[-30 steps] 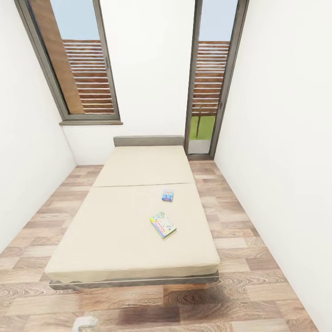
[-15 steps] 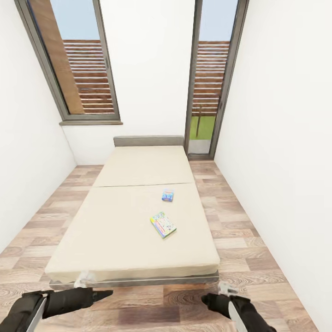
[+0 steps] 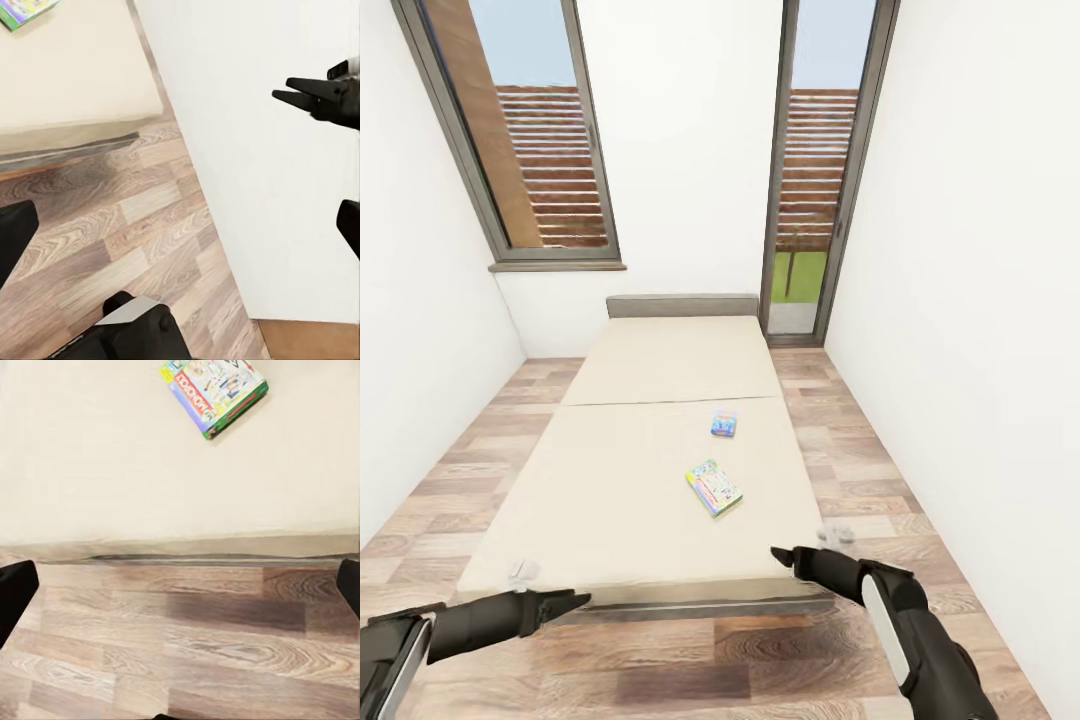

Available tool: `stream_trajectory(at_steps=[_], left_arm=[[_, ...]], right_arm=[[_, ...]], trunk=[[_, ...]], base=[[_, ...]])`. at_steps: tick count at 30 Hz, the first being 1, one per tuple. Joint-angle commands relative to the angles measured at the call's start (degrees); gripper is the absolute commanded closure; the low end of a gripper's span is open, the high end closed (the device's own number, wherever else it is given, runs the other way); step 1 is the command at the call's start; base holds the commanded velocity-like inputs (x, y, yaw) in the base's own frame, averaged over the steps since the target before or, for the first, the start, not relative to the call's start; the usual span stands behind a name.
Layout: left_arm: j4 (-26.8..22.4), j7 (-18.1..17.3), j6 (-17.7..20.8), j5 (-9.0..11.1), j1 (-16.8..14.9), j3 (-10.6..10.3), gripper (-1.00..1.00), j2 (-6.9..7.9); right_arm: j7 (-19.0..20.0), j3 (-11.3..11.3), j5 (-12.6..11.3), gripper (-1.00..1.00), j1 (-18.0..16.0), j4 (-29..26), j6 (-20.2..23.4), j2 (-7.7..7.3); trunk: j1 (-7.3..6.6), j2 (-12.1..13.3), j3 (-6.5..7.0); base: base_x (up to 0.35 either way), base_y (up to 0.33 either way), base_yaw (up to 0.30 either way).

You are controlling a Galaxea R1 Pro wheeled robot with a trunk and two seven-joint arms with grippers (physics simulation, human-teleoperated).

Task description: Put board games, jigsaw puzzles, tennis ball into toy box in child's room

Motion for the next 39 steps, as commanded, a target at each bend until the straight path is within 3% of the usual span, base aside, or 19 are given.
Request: stream_trajectory(at_steps=[1, 10, 22, 39], left_arm=[[-0.11, -0.95, 0.51, 0.11, -0.03, 0.34, -1.0, 0.12], [-0.5, -4.16, 0.46, -0.09, -0.03, 5.54, -1.0, 0.9], [-0.84, -4.42, 0.43, -0.02, -0.02, 6.16, -1.0, 0.88], [-0.85, -4.42, -0.07, 0.02, -0.02, 6.0, -1.0, 0.9]], right_arm=[[0.36, -0.21, -0.28, -1.0, -0.04, -0.81, 0.53, 0.14], [1.45, 0.11, -3.25, -1.0, -0.05, -5.45, 0.14, 0.5], [1.67, -2.39, -4.95, -1.0, -0.05, -6.32, 0.22, 0.43], [1.23, -2.33, -5.09, -1.0, -0.05, -6.07, -0.04, 0.75]], trunk=[[0.04, -0.11, -0.12], [0.04, -0.11, -0.12], [0.04, -0.11, -0.12], [0.04, -0.11, -0.12]], base=[[0.0, 0.0, 0.0], [0.0, 0.063, 0.0], [0.0, 0.085, 0.0], [0.0, 0.043, 0.0]])
